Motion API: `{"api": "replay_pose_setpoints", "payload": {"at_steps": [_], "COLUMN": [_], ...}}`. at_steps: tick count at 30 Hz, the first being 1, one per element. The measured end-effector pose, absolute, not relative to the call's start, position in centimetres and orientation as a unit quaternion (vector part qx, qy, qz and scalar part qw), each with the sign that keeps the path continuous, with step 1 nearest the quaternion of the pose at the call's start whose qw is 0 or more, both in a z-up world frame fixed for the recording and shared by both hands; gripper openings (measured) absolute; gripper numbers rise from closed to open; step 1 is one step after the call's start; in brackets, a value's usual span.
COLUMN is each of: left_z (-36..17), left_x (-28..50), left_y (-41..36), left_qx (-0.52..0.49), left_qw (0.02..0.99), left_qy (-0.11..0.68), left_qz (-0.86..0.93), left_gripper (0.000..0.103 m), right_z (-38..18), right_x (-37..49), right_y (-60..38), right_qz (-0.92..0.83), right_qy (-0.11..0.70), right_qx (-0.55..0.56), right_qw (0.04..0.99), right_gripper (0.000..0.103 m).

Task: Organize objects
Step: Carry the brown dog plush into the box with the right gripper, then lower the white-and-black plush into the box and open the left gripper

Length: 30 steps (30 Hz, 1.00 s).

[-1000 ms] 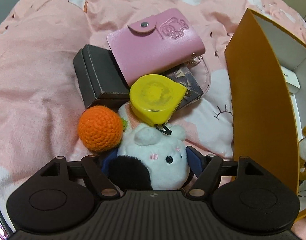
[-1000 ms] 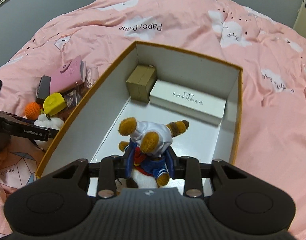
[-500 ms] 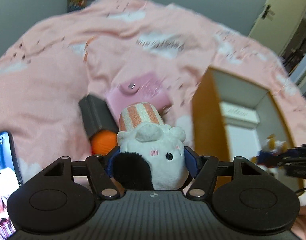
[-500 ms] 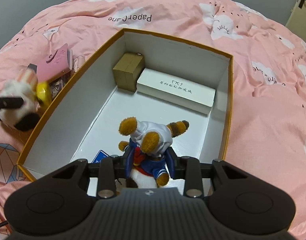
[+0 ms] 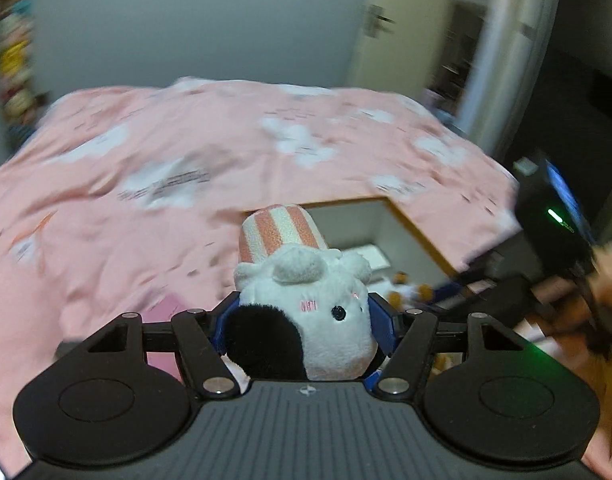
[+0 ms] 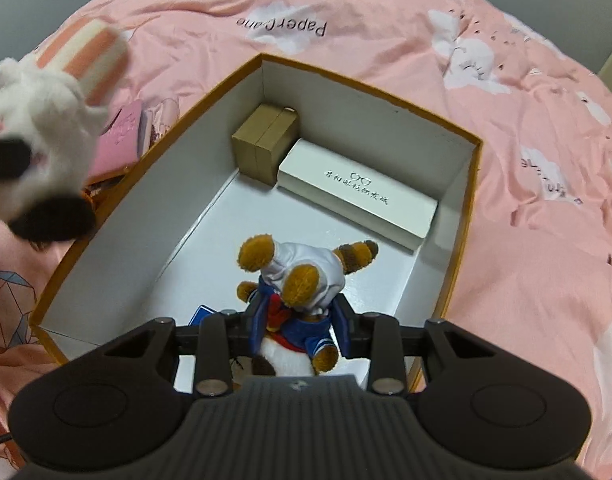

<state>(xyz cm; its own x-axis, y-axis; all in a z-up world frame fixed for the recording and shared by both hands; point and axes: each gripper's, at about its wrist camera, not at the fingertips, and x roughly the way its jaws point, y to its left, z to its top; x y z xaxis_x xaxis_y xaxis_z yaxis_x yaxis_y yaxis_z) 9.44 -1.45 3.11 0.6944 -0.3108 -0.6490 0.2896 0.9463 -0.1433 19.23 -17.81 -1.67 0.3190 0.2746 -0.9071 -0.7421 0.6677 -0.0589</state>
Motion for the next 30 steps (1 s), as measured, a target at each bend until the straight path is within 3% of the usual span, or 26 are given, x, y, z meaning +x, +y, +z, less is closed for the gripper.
{"api": "replay_pose_setpoints", "payload": {"at_steps": [13,16,19,30], "left_z": [-3.4,-4.3,-5.0,-7.0], "left_x": [15.4,16.1,16.8,17.5], "left_y": [-7.5,-8.3,-9.3,-10.8], "left_qx": [0.127,0.154,0.167,0.204], "left_qw": [0.879,0.870,0.861,0.832], "left_qy": [0.397,0.404,0.420,0.454], "left_qz": [-0.233,-0.235,-0.235,-0.246], "left_gripper": [0.076,0.076,0.076,0.076], "right_z": [-4.3,-4.7,-4.5,-3.5], "right_x": [25.3,25.5,25.7,22.0], "right_y": [-16.4,-15.9,-16.3,-17.8], "right_qz": [0.314,0.306,0.312,0.403], "right_qy": [0.510,0.491,0.479,0.473], "right_qx": [-0.292,-0.313,-0.310,-0.331], "right_qw": [0.746,0.753,0.760,0.710], "right_gripper": [0.036,0.036,0.044,0.043]}}
